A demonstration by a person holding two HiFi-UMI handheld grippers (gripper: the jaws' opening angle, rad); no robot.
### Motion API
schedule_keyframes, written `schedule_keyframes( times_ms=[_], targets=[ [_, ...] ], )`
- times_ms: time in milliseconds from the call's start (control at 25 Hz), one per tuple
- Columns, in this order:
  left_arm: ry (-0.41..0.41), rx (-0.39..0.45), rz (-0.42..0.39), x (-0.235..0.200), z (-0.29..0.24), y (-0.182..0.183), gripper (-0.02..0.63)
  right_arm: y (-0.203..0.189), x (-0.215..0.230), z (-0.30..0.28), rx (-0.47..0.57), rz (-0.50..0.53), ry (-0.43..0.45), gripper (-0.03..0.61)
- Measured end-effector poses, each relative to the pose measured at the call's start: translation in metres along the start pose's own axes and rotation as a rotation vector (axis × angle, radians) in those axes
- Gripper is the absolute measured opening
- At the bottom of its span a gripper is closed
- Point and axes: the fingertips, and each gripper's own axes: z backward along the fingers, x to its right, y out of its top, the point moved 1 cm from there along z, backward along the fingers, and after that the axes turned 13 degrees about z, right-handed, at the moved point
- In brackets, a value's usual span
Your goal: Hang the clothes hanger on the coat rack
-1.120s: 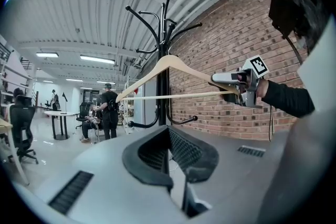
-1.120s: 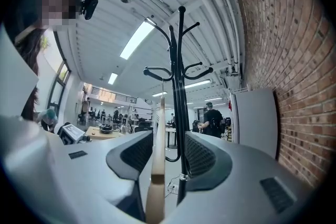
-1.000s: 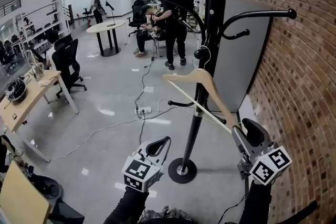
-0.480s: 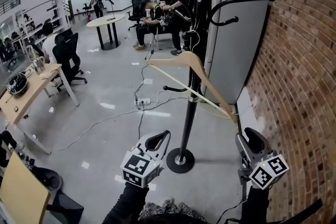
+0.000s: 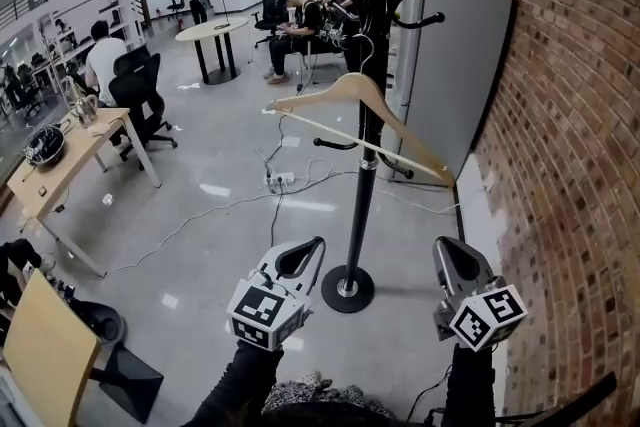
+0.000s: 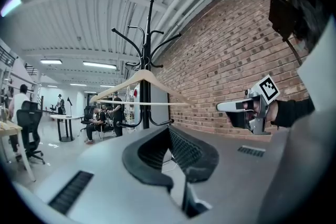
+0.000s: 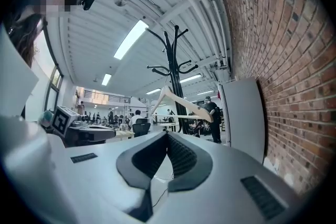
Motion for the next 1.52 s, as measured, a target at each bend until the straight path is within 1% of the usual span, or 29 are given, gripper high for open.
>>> schedule_keyframes(
  times_ms=[200, 360, 520, 680, 800, 1040, 1280, 1400, 1520],
  targets=[
    [-0.001, 0.003, -0.008, 0.005, 0.015, -0.005, 0.008, -0.012, -0.016, 0.007, -0.014, -0.016, -0.014, 0.011],
    [-0.016, 0.01, -0.006, 0.007, 0.027, -0.006, 0.008, -0.013, -0.032, 0.012, -0.05, 0.034, -0.035, 0.011],
    [-0.041, -0.001, -0.003, 0.009, 0.044, -0.005, 0.008, -0.009, -0.052, 0.018, -0.076, 0.054, -0.064, 0.011],
    [-0.057, -0.003, -0.005, 0.005, 0.073, -0.01, 0.008, -0.009, -0.09, 0.022, -0.078, 0.039, -0.07, 0.01],
    [-0.068, 0.007, -0.008, 0.001, 0.095, -0.013, 0.008, -0.008, -0.12, 0.022, -0.073, 0.051, -0.076, 0.011],
    [-0.105, -0.012, 0.007, 0.003, 0.146, -0.024, 0.008, -0.003, -0.173, 0.048, -0.098, 0.049, -0.13, 0.011],
    [-0.115, -0.024, 0.031, 0.004, 0.182, -0.036, 0.008, 0.0, -0.2, 0.08, -0.118, 0.031, -0.2, 0.011],
    [-0.118, -0.027, 0.039, 0.007, 0.193, -0.039, 0.008, 0.001, -0.213, 0.091, -0.134, 0.053, -0.208, 0.01],
    [-0.118, -0.01, 0.034, 0.014, 0.201, -0.034, 0.008, 0.005, -0.221, 0.096, -0.144, 0.081, -0.203, 0.011]
  ],
)
